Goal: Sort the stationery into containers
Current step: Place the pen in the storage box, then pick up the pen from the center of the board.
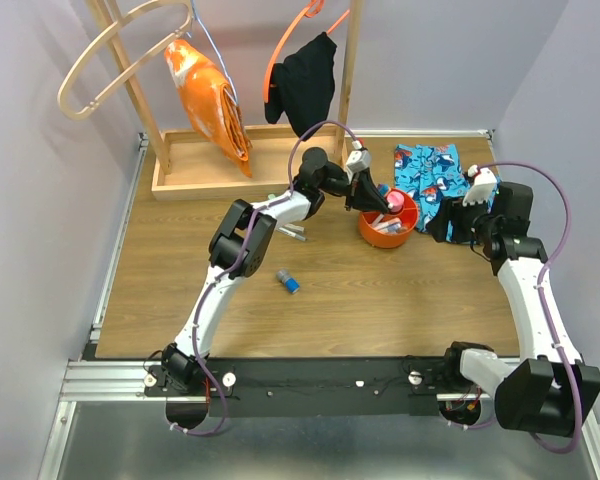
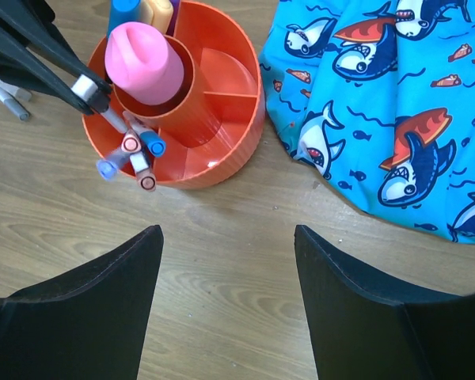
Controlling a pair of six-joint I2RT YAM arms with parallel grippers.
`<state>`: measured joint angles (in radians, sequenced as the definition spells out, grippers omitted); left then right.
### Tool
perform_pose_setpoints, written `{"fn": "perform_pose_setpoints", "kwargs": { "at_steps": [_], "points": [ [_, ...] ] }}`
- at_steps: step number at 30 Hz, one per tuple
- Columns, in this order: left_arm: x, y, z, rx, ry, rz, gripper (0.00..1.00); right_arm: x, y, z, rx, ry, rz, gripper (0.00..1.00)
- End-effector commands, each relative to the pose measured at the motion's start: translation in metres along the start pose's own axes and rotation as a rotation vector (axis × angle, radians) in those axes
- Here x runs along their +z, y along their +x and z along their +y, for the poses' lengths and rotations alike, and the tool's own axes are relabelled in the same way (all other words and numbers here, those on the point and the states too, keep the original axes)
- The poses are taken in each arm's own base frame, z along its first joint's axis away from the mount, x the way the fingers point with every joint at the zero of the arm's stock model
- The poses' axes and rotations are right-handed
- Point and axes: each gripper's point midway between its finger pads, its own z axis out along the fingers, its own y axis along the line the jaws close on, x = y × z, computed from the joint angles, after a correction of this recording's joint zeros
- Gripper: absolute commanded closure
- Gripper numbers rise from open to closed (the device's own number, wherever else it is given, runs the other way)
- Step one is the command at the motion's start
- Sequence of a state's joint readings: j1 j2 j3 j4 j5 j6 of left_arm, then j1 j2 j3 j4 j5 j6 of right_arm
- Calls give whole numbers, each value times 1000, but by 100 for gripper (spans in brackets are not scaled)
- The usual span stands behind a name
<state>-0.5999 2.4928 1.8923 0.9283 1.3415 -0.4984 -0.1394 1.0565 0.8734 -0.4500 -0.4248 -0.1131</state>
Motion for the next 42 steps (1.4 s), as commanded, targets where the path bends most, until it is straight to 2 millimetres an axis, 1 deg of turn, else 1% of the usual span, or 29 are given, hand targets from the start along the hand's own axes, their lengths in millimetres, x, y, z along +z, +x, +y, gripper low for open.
{"fn": "perform_pose_setpoints", "kwargs": {
  "at_steps": [1,3,4,5,8,9,10,11,12,14,15,17,18,19,20,21,22,23,24,25,26,27,28,29,30,32,34,36,42],
  "points": [
    [1,-6,-7,83,41,4,82,-1,-13,-5,-22,17,-20,25],
    [-2,-8,-7,88,39,6,72,0,-14,-5,-21,14,-23,25],
    [-4,-8,-7,85,35,7,63,1,-15,-5,-21,11,-23,25],
    [-5,-9,-7,86,35,8,61,1,-16,-5,-20,12,-26,25],
    [-8,-22,-11,112,37,9,54,0,-20,-4,-22,8,-38,25],
    [-10,-32,-13,117,33,10,52,0,-22,-4,-27,8,-45,25],
    [-11,-37,-14,132,31,10,48,-1,-24,-3,-27,5,-52,25],
    [-12,-40,-15,133,31,12,46,-2,-25,-3,-29,4,-56,25],
    [-13,-50,-19,139,29,12,45,-2,-26,-2,-30,2,-64,25],
    [-16,-58,-22,157,20,14,43,-5,-30,0,-35,-1,-82,25],
    [-17,-74,-29,172,15,11,43,-7,-33,1,-39,-2,-96,25],
    [-24,-80,-36,164,-3,13,42,-11,-33,3,-46,-1,-111,25],
    [-28,-98,-47,178,-10,11,42,-13,-33,4,-48,-2,-116,25],
    [-35,-91,-52,142,-25,19,42,-14,-30,5,-51,-8,-113,25],
    [-46,-93,-53,154,-49,23,42,-17,-30,8,-59,-11,-123,25],
    [-53,-102,-65,134,-67,33,42,-19,-28,10,-62,-17,-123,25],
    [-63,-87,-67,85,-104,49,41,-20,-27,11,-65,-21,-126,25],
    [-77,-83,-65,68,-156,70,40,-19,-20,12,-62,-25,-117,25],
    [-88,-54,-77,95,-182,178,39,-23,-20,14,-67,-25,-132,25],
    [-103,-40,-69,143,-278,316,38,-22,-18,15,-56,-27,-132,25],
    [-113,-17,-77,192,-265,452,38,-22,-14,16,-50,-30,-128,25],
    [-120,20,-105,92,-217,608,38,-24,-16,17,-50,-32,-140,25],
    [-131,33,-107,124,-209,697,39,-25,-16,18,-41,-32,-144,25],
    [-150,49,-105,93,-256,803,40,-26,-16,18,-37,-29,-148,25],
    [-164,61,-107,42,-275,850,40,-26,-16,19,-38,-32,-151,25],
    [-190,76,-108,22,-295,950,42,-27,-17,18,-38,-27,-157,25],
    [-206,85,-107,-4,-304,1009,44,-28,-15,19,-33,-26,-157,25],
    [-217,95,-107,-16,-292,1073,45,-27,-11,20,-26,-30,-151,25],
    [-221,103,-98,31,-283,1097,45,-29,-5,21,-10,-26,-150,25]
  ]
}}
